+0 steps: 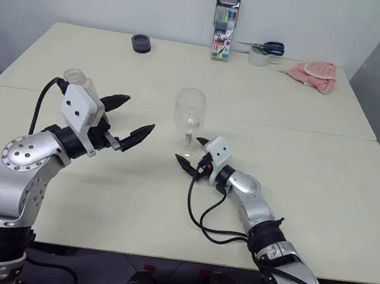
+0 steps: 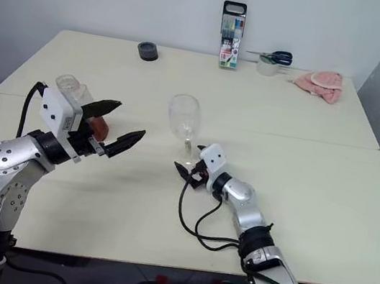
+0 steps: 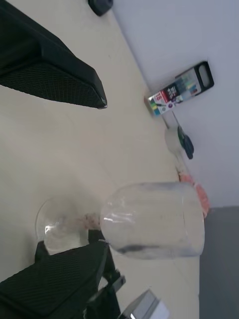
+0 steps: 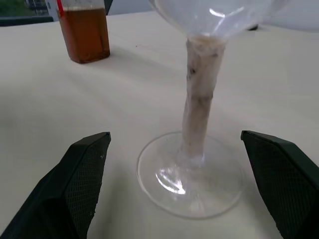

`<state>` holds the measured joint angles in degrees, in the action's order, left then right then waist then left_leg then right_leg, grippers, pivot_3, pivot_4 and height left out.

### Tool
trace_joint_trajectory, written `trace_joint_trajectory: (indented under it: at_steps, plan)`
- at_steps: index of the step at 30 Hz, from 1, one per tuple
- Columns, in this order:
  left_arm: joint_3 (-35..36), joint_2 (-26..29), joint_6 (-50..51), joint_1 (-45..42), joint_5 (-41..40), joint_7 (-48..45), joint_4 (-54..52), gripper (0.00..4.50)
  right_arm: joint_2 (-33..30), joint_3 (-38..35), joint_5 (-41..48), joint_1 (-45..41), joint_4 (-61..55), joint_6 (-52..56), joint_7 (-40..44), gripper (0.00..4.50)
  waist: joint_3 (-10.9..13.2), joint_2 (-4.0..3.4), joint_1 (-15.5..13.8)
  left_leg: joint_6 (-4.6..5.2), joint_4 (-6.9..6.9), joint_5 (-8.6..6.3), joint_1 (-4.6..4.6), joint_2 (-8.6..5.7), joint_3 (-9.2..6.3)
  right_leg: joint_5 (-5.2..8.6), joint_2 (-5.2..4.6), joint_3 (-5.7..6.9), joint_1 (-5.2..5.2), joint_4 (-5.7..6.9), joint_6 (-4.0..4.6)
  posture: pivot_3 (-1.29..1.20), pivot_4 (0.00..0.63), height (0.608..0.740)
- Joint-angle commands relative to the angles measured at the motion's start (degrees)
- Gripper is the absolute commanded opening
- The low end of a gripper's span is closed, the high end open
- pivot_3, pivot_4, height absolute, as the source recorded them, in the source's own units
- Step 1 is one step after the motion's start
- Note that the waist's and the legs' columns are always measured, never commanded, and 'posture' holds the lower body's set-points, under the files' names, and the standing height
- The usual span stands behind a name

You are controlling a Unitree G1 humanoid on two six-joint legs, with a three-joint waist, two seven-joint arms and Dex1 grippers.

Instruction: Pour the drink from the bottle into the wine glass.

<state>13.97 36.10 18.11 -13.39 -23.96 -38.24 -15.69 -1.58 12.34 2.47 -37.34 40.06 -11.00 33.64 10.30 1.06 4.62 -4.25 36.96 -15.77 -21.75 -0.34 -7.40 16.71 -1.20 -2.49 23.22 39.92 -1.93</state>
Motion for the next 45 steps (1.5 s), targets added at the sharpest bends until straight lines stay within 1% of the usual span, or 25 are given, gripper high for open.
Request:
trace_joint_trajectory:
  at_steps: [1,4,8,10,13,15,17,19,23,28,37,41,45]
  plan:
    - [0.78,-1.09,-0.65,1.59,0.84,2.72,-3.48,4.50,-1.47,-0.10,-0.26,2.80,-6.66,2.21,0.76,4.47,0.00,0.00,0.00,0.00,0.00,0.00,0.00,0.01,0.01,0.00,0.00,-0.01,0.00,0.00,0.00,0.00,0.150,0.740]
    - [2.08,-3.31,-1.86,4.79,2.91,6.74,-2.67,4.50,-4.20,0.84,-0.54,8.14,-14.84,5.08,1.80,4.47,0.00,0.00,-0.12,0.00,-0.01,0.00,-0.01,0.01,0.00,0.00,-0.01,0.00,0.00,-0.01,0.00,0.00,0.150,0.740]
    - [3.96,-8.19,-4.56,13.32,5.01,11.30,-0.49,4.50,-10.72,3.44,-0.86,16.68,-30.99,9.58,6.49,4.47,-0.01,-0.01,-0.49,0.00,-0.01,-0.01,-0.01,-0.01,0.02,0.00,-0.07,-0.03,0.00,-0.05,-0.01,0.00,0.150,0.740]
    - [4.60,-10.86,-5.68,16.11,5.67,13.79,0.14,4.50,-13.38,3.81,0.10,19.54,-37.42,11.23,8.22,4.47,0.00,0.01,-0.82,0.00,0.01,-0.01,-0.02,-0.03,0.02,0.01,-0.09,-0.03,-0.02,-0.08,-0.01,0.00,0.150,0.740]
    - [5.61,-14.51,-6.68,18.39,7.16,18.70,0.94,4.50,-16.41,3.83,3.97,22.38,-46.51,14.42,12.08,4.47,0.01,0.04,-1.55,0.00,0.05,-0.01,-0.04,0.00,-0.04,0.01,-0.07,0.04,-0.04,-0.08,-0.03,0.00,0.150,0.740]
    - [6.23,-15.96,-8.11,18.85,9.05,21.50,2.22,4.50,-18.73,4.03,6.71,22.97,-52.26,18.40,14.88,4.47,0.00,0.05,-1.73,0.00,0.06,-0.01,-0.01,0.01,-0.10,0.01,-0.06,0.08,-0.08,-0.06,-0.03,0.00,0.150,0.740]
    - [7.04,-16.60,-8.10,17.79,9.10,23.31,3.48,4.50,-20.43,4.28,8.67,22.57,-56.22,21.65,16.83,4.47,-0.03,0.09,-1.82,0.00,0.06,-0.01,0.00,-0.01,-0.11,0.01,-0.04,0.10,-0.11,-0.06,-0.04,0.00,0.150,0.740]
    - [6.90,-15.88,-8.01,16.08,8.53,23.00,4.35,4.50,-21.18,4.34,10.48,21.66,-59.28,24.35,17.54,4.47,-0.04,0.11,-1.97,-0.01,0.06,-0.01,-0.01,-0.01,-0.13,0.01,-0.04,0.13,-0.12,-0.08,-0.04,0.00,0.150,0.740]
    - [6.66,-13.24,-7.36,11.70,7.96,21.13,6.99,4.50,-21.04,4.49,12.59,19.44,-62.10,28.28,17.50,4.47,-0.04,0.11,-2.19,-0.01,0.06,0.00,-0.01,-0.02,-0.12,0.01,-0.04,0.15,-0.12,-0.08,-0.03,0.00,0.150,0.740]
    - [6.97,-9.63,-6.76,6.07,9.21,21.04,12.03,4.50,-20.62,5.02,12.98,17.19,-62.41,29.74,17.08,4.47,-0.05,0.13,-2.26,-0.02,0.05,0.00,-0.02,-0.02,-0.11,0.00,-0.04,0.15,-0.11,-0.12,-0.03,0.00,0.150,0.740]
    - [5.99,-7.42,-5.54,1.47,9.38,20.70,15.86,4.50,-20.25,5.26,12.84,15.72,-62.39,30.54,16.28,4.47,-0.05,0.13,-2.30,-0.02,0.04,0.00,-0.04,-0.02,-0.12,0.00,-0.06,0.15,-0.10,-0.17,-0.03,0.00,0.150,0.740]
    - [6.09,-6.27,-4.35,-1.95,8.74,19.97,19.67,4.50,-20.44,5.26,13.71,14.46,-62.55,31.51,16.84,4.47,-0.05,0.13,-2.33,-0.02,0.04,0.00,-0.05,-0.03,-0.13,0.00,-0.06,0.17,-0.10,-0.17,-0.03,0.00,0.150,0.740]
    - [5.37,-4.67,-5.70,-4.92,9.91,18.74,24.32,4.50,-20.58,5.17,13.76,13.78,-62.19,31.77,17.13,4.47,-0.05,0.13,-2.33,-0.03,0.04,0.00,-0.05,-0.03,-0.12,0.00,-0.06,0.16,-0.09,-0.17,-0.03,0.00,0.150,0.740]
